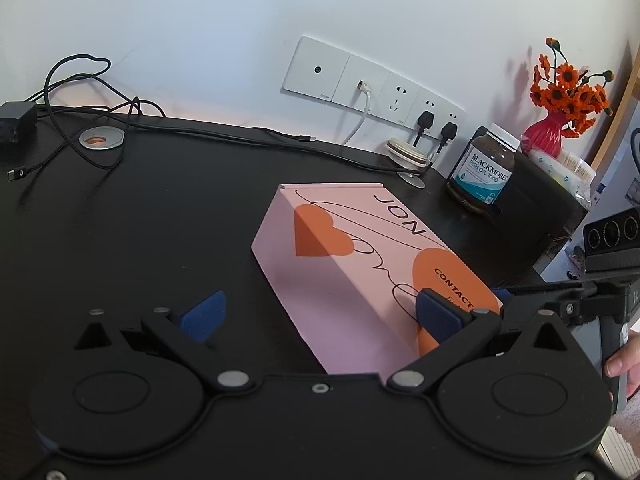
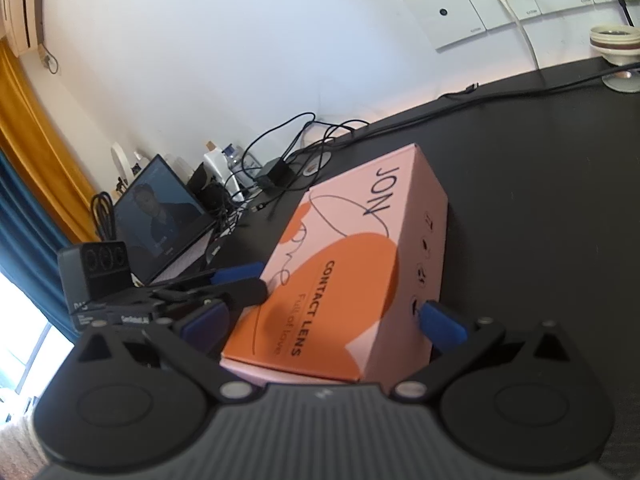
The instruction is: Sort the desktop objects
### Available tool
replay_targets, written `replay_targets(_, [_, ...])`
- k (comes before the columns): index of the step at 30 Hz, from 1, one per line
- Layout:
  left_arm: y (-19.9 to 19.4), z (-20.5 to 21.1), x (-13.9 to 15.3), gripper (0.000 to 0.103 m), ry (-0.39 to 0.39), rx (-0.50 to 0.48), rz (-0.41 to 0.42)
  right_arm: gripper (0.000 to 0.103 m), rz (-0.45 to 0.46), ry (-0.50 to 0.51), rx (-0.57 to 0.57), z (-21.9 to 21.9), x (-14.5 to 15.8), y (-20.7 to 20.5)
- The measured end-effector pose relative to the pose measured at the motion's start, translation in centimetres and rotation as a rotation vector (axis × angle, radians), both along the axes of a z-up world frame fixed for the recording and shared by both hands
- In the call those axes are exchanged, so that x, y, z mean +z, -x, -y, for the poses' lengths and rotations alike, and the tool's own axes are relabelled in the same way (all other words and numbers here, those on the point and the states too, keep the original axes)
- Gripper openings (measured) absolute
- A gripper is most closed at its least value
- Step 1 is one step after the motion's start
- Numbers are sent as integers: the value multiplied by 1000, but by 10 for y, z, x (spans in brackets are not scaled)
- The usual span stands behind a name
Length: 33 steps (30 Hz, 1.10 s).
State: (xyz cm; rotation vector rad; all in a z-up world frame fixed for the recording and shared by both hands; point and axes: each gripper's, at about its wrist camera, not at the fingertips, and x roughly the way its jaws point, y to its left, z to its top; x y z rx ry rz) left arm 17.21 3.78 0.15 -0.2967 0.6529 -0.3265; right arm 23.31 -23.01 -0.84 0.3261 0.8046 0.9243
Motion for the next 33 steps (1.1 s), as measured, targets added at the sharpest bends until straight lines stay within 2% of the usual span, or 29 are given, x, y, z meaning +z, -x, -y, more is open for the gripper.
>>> replay_targets(9, [-5,5,-2,103,11,-14,3,102,24,16,-2,-1,-2,6])
replay_targets(13, [-7,4,-6,103,45,-27,1,102,25,17,1,-1,-2,6])
replay_targets(19, [-11,7,-8,103,65,-34,1,102,71,61,12,-7,-1,11])
replay_targets(28, [-11,12,-6,103,35,-38,31,102,21,-12,-30,6,0,-1])
replay_targets(33, [-18,7,-10,103,75,-40,23,102,8,-28,-79,10,3,-9])
